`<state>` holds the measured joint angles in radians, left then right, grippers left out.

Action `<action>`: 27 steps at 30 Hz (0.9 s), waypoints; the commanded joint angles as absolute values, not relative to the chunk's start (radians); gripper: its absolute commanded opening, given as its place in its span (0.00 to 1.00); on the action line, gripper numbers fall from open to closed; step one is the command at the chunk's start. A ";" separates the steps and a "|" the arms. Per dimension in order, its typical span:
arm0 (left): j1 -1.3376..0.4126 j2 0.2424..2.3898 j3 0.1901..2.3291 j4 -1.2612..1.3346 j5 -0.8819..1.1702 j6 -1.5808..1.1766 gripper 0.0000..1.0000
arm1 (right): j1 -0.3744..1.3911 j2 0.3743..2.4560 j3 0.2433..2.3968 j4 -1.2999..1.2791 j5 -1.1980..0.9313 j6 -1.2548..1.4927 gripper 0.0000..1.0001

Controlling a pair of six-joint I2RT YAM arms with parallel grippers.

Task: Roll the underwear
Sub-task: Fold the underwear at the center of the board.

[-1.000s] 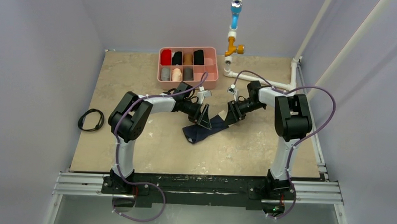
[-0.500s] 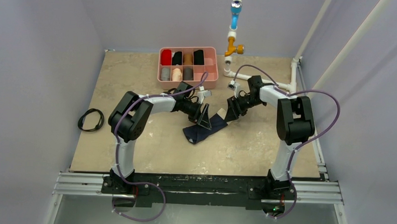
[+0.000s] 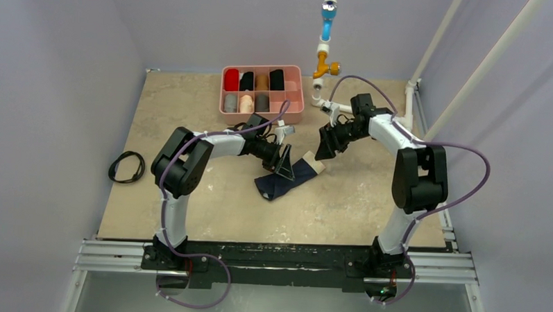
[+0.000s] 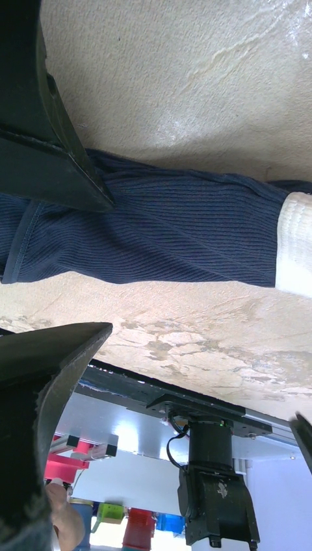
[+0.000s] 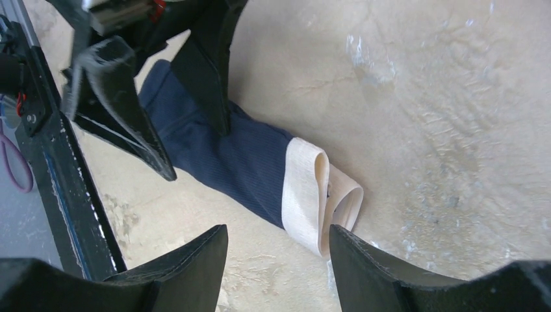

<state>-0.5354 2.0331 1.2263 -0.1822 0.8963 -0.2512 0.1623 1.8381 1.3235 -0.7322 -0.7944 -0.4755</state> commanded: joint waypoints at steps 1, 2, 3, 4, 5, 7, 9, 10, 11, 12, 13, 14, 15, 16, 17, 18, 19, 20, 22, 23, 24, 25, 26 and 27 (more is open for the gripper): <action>-0.531 2.062 1.243 -0.206 0.847 -0.230 0.63 | 0.159 1.787 1.372 -0.766 -0.824 -0.490 0.58; -0.531 2.063 1.243 -0.204 0.850 -0.230 0.63 | 0.159 1.790 1.374 -0.769 -0.838 -0.490 0.57; -0.531 2.061 1.242 -0.203 0.853 -0.230 0.63 | 0.161 1.796 1.376 -0.772 -0.852 -0.490 0.57; -0.531 2.062 1.241 -0.201 0.856 -0.230 0.63 | 0.163 1.804 1.377 -0.775 -0.863 -0.495 0.56; -0.531 2.060 1.241 -0.199 0.858 -0.230 0.63 | 0.167 1.813 1.377 -0.775 -0.872 -0.498 0.56; -0.531 2.060 1.241 -0.196 0.863 -0.231 0.63 | 0.176 1.836 1.373 -0.775 -0.893 -0.504 0.56; -0.531 2.061 1.240 -0.193 0.867 -0.231 0.63 | 0.188 1.859 1.369 -0.771 -0.913 -0.507 0.55; -0.531 2.060 1.239 -0.193 0.868 -0.230 0.63 | 0.193 1.869 1.368 -0.768 -0.923 -0.509 0.55; -0.531 2.061 1.239 -0.193 0.869 -0.230 0.63 | 0.198 1.878 1.366 -0.764 -0.933 -0.508 0.54; -0.531 2.061 1.239 -0.193 0.870 -0.230 0.63 | 0.204 1.888 1.365 -0.760 -0.941 -0.507 0.54; -0.532 2.060 1.239 -0.193 0.870 -0.229 0.63 | 0.209 1.897 1.367 -0.758 -0.947 -0.508 0.54; -0.531 2.060 1.239 -0.195 0.870 -0.229 0.63 | 0.214 1.906 1.369 -0.757 -0.951 -0.508 0.54; -0.531 2.060 1.239 -0.194 0.870 -0.228 0.63 | 0.220 1.914 1.370 -0.754 -0.956 -0.507 0.54; -0.531 2.062 1.239 -0.195 0.870 -0.227 0.63 | 0.223 1.922 1.372 -0.751 -0.958 -0.504 0.54; -0.531 2.062 1.239 -0.195 0.870 -0.227 0.63 | 0.228 1.931 1.372 -0.746 -0.962 -0.501 0.54; -0.531 2.063 1.239 -0.196 0.870 -0.228 0.63 | 0.232 1.941 1.375 -0.742 -0.965 -0.498 0.54; -0.531 2.064 1.242 -0.197 0.870 -0.228 0.63 | 0.233 1.952 1.376 -0.740 -0.965 -0.496 0.54; -0.531 2.065 1.241 -0.196 0.870 -0.229 0.63 | 0.233 1.964 1.378 -0.736 -0.964 -0.493 0.54; -0.532 2.062 1.240 -0.198 0.870 -0.227 0.63 | 0.233 1.990 1.379 -0.723 -0.943 -0.486 0.53; -0.532 2.062 1.239 -0.198 0.870 -0.227 0.63 | 0.232 1.997 1.376 -0.709 -0.926 -0.474 0.53; -0.531 2.060 1.239 -0.199 0.870 -0.226 0.63 | 0.228 2.010 1.373 -0.697 -0.905 -0.467 0.53; -0.532 2.060 1.238 -0.199 0.870 -0.226 0.63 | 0.224 2.024 1.375 -0.687 -0.888 -0.457 0.53; -0.531 2.060 1.238 -0.199 0.870 -0.225 0.63 | 0.218 2.041 1.379 -0.686 -0.878 -0.451 0.52; -0.531 2.058 1.237 -0.199 0.870 -0.224 0.63 | 0.213 2.058 1.387 -0.689 -0.870 -0.448 0.52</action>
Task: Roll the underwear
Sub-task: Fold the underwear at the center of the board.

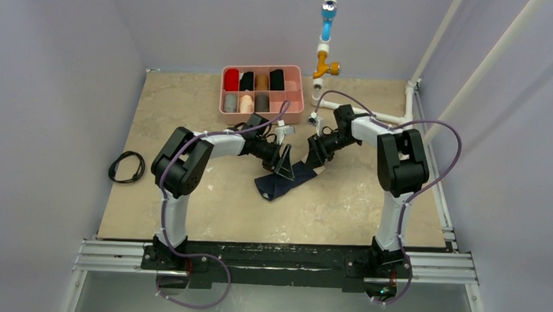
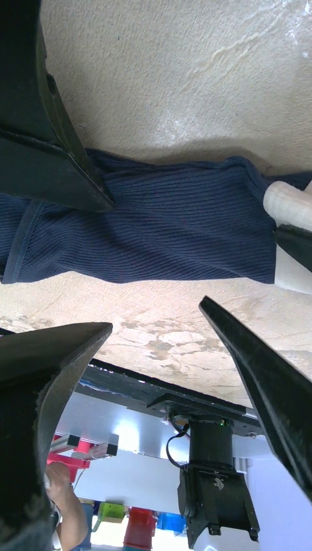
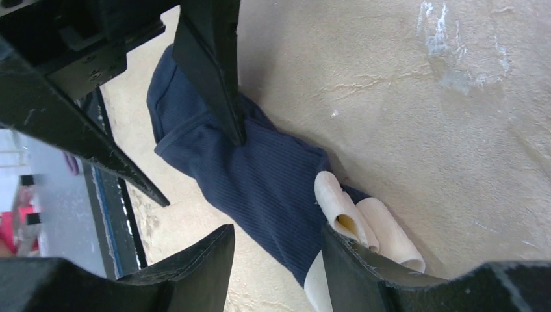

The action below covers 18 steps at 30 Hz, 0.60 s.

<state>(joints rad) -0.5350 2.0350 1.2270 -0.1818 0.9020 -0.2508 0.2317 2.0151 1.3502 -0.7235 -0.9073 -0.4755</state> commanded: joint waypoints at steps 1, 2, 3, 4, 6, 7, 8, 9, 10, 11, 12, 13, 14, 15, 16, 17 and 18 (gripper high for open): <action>-0.531 2.057 1.236 -0.200 0.870 -0.222 0.63 | 0.207 2.079 1.395 -0.695 -0.864 -0.445 0.52; -0.531 2.058 1.236 -0.200 0.871 -0.221 0.63 | 0.202 2.097 1.402 -0.697 -0.858 -0.440 0.52; -0.532 2.056 1.236 -0.202 0.871 -0.221 0.63 | 0.199 2.114 1.405 -0.703 -0.854 -0.437 0.51; -0.531 2.055 1.236 -0.203 0.874 -0.220 0.63 | 0.199 2.124 1.406 -0.706 -0.850 -0.436 0.51; -0.531 2.049 1.236 -0.203 0.878 -0.219 0.63 | 0.199 2.131 1.397 -0.707 -0.839 -0.433 0.51; -0.531 2.045 1.236 -0.203 0.880 -0.218 0.63 | 0.199 2.131 1.391 -0.709 -0.831 -0.433 0.51; -0.531 2.042 1.236 -0.203 0.880 -0.218 0.64 | 0.199 2.130 1.386 -0.710 -0.825 -0.433 0.51; -0.531 2.036 1.237 -0.204 0.883 -0.217 0.64 | 0.199 2.125 1.377 -0.709 -0.816 -0.436 0.51; -0.530 2.031 1.239 -0.204 0.887 -0.216 0.65 | 0.199 2.119 1.367 -0.710 -0.811 -0.439 0.51; -0.529 2.024 1.242 -0.206 0.891 -0.216 0.66 | 0.199 2.114 1.360 -0.712 -0.809 -0.446 0.51; -0.530 2.017 1.246 -0.210 0.896 -0.213 0.67 | 0.199 2.110 1.350 -0.717 -0.807 -0.454 0.51; -0.530 2.010 1.251 -0.215 0.900 -0.208 0.68 | 0.199 2.109 1.342 -0.726 -0.807 -0.465 0.51; -0.530 2.004 1.258 -0.221 0.909 -0.203 0.69 | 0.198 2.109 1.336 -0.733 -0.808 -0.471 0.51; -0.531 1.996 1.262 -0.231 0.916 -0.198 0.70 | 0.199 2.108 1.328 -0.739 -0.808 -0.476 0.51; -0.528 1.990 1.267 -0.237 0.919 -0.191 0.70 | 0.199 2.109 1.319 -0.738 -0.808 -0.477 0.51; -0.527 1.982 1.271 -0.249 0.922 -0.182 0.71 | 0.199 2.108 1.312 -0.738 -0.811 -0.476 0.51; -0.526 1.975 1.272 -0.262 0.924 -0.173 0.71 | 0.199 2.107 1.305 -0.735 -0.812 -0.474 0.51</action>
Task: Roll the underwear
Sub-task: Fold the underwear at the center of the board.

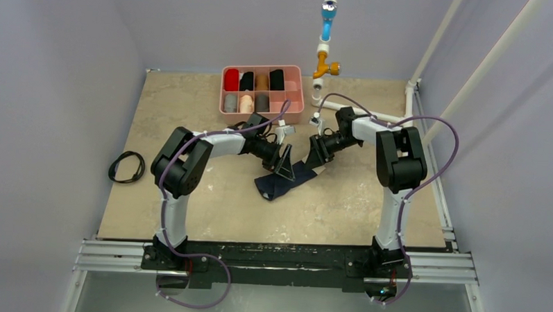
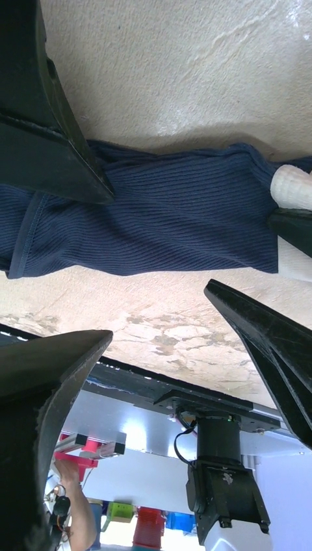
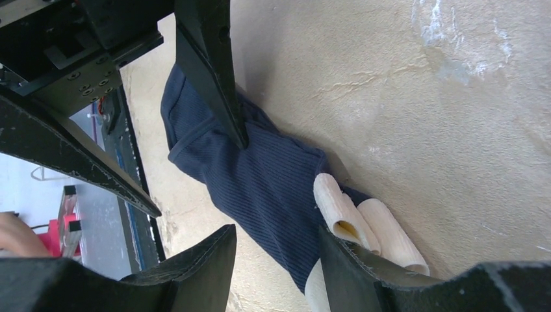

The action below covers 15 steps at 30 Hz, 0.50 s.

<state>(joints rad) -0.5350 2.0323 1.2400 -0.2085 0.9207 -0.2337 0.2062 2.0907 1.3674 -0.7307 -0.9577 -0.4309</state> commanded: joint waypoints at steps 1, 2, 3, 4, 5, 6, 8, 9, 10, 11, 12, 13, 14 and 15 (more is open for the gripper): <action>-0.523 1.966 1.271 -0.272 0.925 -0.163 0.71 | 0.199 2.106 1.299 -0.734 -0.814 -0.473 0.51; -0.520 1.959 1.270 -0.283 0.925 -0.151 0.72 | 0.199 2.103 1.292 -0.730 -0.819 -0.467 0.51; -0.515 1.948 1.269 -0.295 0.925 -0.138 0.72 | 0.199 2.097 1.283 -0.723 -0.822 -0.459 0.51; -0.510 1.939 1.267 -0.306 0.926 -0.119 0.73 | 0.201 2.090 1.275 -0.718 -0.825 -0.449 0.51; -0.506 1.931 1.266 -0.320 0.926 -0.103 0.73 | 0.204 2.081 1.267 -0.708 -0.827 -0.440 0.51; -0.502 1.920 1.263 -0.334 0.927 -0.084 0.73 | 0.206 2.074 1.255 -0.696 -0.825 -0.429 0.51; -0.495 1.898 1.258 -0.364 0.922 -0.043 0.81 | 0.215 2.056 1.240 -0.673 -0.824 -0.409 0.51; -0.492 1.885 1.255 -0.381 0.921 -0.021 0.84 | 0.219 2.047 1.231 -0.661 -0.823 -0.396 0.51; -0.492 1.871 1.252 -0.402 0.920 -0.006 0.86 | 0.223 2.039 1.223 -0.647 -0.823 -0.384 0.51; -0.491 1.857 1.248 -0.422 0.920 0.034 0.87 | 0.229 2.033 1.215 -0.636 -0.823 -0.371 0.51; -0.492 1.842 1.244 -0.444 0.921 0.055 0.88 | 0.233 2.028 1.204 -0.624 -0.824 -0.359 0.51; -0.492 1.832 1.240 -0.464 0.928 0.072 0.88 | 0.236 2.022 1.195 -0.609 -0.827 -0.342 0.51; -0.492 1.823 1.237 -0.481 0.942 0.084 0.89 | 0.239 2.018 1.186 -0.595 -0.834 -0.328 0.51; -0.492 1.818 1.232 -0.491 0.959 0.087 0.90 | 0.240 2.010 1.176 -0.579 -0.841 -0.314 0.51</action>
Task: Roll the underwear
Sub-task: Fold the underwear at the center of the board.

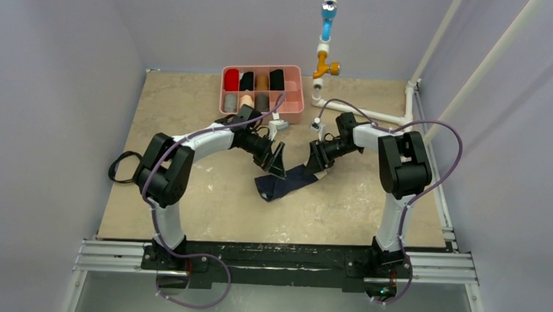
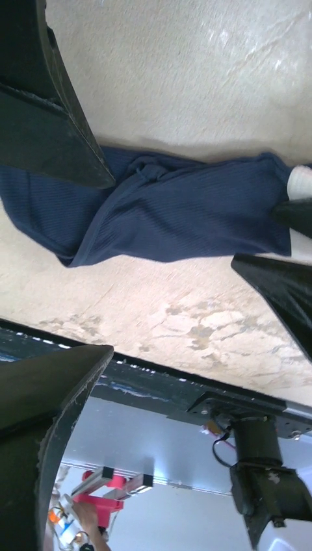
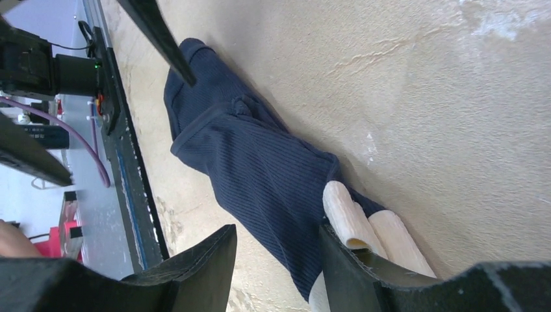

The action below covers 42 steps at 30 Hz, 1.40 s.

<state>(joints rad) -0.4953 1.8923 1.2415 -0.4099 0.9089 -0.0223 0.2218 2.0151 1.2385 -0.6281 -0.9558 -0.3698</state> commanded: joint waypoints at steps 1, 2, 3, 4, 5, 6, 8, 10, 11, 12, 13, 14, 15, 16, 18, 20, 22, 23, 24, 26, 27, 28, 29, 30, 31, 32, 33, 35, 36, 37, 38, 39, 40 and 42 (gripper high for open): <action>-0.495 1.816 1.230 -0.500 0.980 0.091 0.90 | 0.240 2.004 1.170 -0.566 -0.854 -0.305 0.51; -0.497 1.817 1.230 -0.510 1.004 0.095 0.90 | 0.241 1.997 1.165 -0.556 -0.862 -0.298 0.52; -0.500 1.821 1.230 -0.520 1.029 0.102 0.90 | 0.242 1.991 1.165 -0.548 -0.866 -0.294 0.52; -0.505 1.826 1.231 -0.527 1.046 0.109 0.90 | 0.242 1.984 1.167 -0.543 -0.873 -0.292 0.52; -0.515 1.834 1.231 -0.535 1.059 0.114 0.90 | 0.242 1.977 1.170 -0.538 -0.874 -0.291 0.52; -0.522 1.838 1.231 -0.543 1.066 0.121 0.90 | 0.242 1.970 1.175 -0.537 -0.874 -0.289 0.53; -0.542 1.853 1.230 -0.551 1.076 0.129 0.90 | 0.241 1.955 1.184 -0.536 -0.875 -0.287 0.54; -0.563 1.875 1.232 -0.551 1.068 0.123 0.89 | 0.240 1.941 1.195 -0.544 -0.876 -0.293 0.54; -0.569 1.888 1.235 -0.544 1.065 0.111 0.89 | 0.239 1.935 1.198 -0.547 -0.876 -0.296 0.54; -0.570 1.908 1.237 -0.534 1.056 0.090 0.88 | 0.237 1.928 1.201 -0.549 -0.875 -0.301 0.55; -0.568 1.924 1.244 -0.536 1.042 0.074 0.87 | 0.235 1.922 1.203 -0.554 -0.872 -0.307 0.55; -0.568 1.940 1.257 -0.548 1.030 0.070 0.87 | 0.235 1.917 1.206 -0.565 -0.871 -0.317 0.55; -0.568 1.957 1.269 -0.562 1.012 0.067 0.86 | 0.232 1.913 1.210 -0.578 -0.873 -0.336 0.56; -0.568 1.971 1.284 -0.575 0.998 0.064 0.85 | 0.228 1.906 1.209 -0.587 -0.876 -0.349 0.57; -0.567 1.997 1.304 -0.612 0.974 0.071 0.84 | 0.222 1.896 1.213 -0.613 -0.887 -0.382 0.57; -0.563 2.008 1.308 -0.626 0.949 0.070 0.83 | 0.219 1.882 1.214 -0.642 -0.899 -0.423 0.58; -0.562 2.019 1.326 -0.662 0.921 0.087 0.83 | 0.219 1.864 1.216 -0.676 -0.917 -0.468 0.58; -0.559 2.025 1.335 -0.679 0.912 0.094 0.82 | 0.218 1.855 1.216 -0.691 -0.926 -0.491 0.58; -0.557 2.026 1.341 -0.697 0.906 0.102 0.82 | 0.219 1.843 1.219 -0.709 -0.934 -0.518 0.58; -0.555 2.027 1.353 -0.723 0.889 0.121 0.82 | 0.219 1.816 1.224 -0.751 -0.949 -0.570 0.59; -0.554 2.028 1.363 -0.743 0.877 0.137 0.82 | 0.219 1.801 1.226 -0.770 -0.954 -0.595 0.59; -0.553 2.031 1.378 -0.771 0.862 0.155 0.82 | 0.219 1.787 1.229 -0.792 -0.953 -0.616 0.59; -0.551 2.036 1.393 -0.803 0.848 0.176 0.82 | 0.219 1.774 1.231 -0.809 -0.949 -0.633 0.59; -0.548 2.043 1.412 -0.835 0.834 0.198 0.82 | 0.219 1.758 1.233 -0.821 -0.943 -0.646 0.60; -0.544 2.046 1.432 -0.869 0.822 0.222 0.82 | 0.218 1.746 1.234 -0.830 -0.935 -0.655 0.60; -0.538 2.052 1.449 -0.901 0.807 0.244 0.82 | 0.218 1.731 1.229 -0.830 -0.929 -0.660 0.60; -0.531 2.060 1.467 -0.936 0.794 0.267 0.82 | 0.219 1.713 1.220 -0.826 -0.922 -0.660 0.60; -0.517 2.076 1.505 -1.006 0.763 0.322 0.82 | 0.219 1.678 1.198 -0.806 -0.900 -0.642 0.60; -0.510 2.085 1.531 -1.041 0.736 0.359 0.82 | 0.219 1.661 1.190 -0.798 -0.891 -0.635 0.60; -0.504 2.094 1.551 -1.080 0.712 0.394 0.83 | 0.218 1.646 1.184 -0.791 -0.880 -0.629 0.60; -0.500 2.106 1.575 -1.120 0.682 0.424 0.83 | 0.218 1.629 1.175 -0.782 -0.869 -0.620 0.60; -0.495 2.114 1.590 -1.152 0.652 0.456 0.83 | 0.218 1.614 1.166 -0.770 -0.854 -0.609 0.61; -0.490 2.121 1.609 -1.179 0.615 0.486 0.83 | 0.218 1.593 1.156 -0.759 -0.835 -0.600 0.61; -0.479 2.133 1.639 -1.218 0.531 0.534 0.83 | 0.218 1.553 1.140 -0.731 -0.805 -0.577 0.62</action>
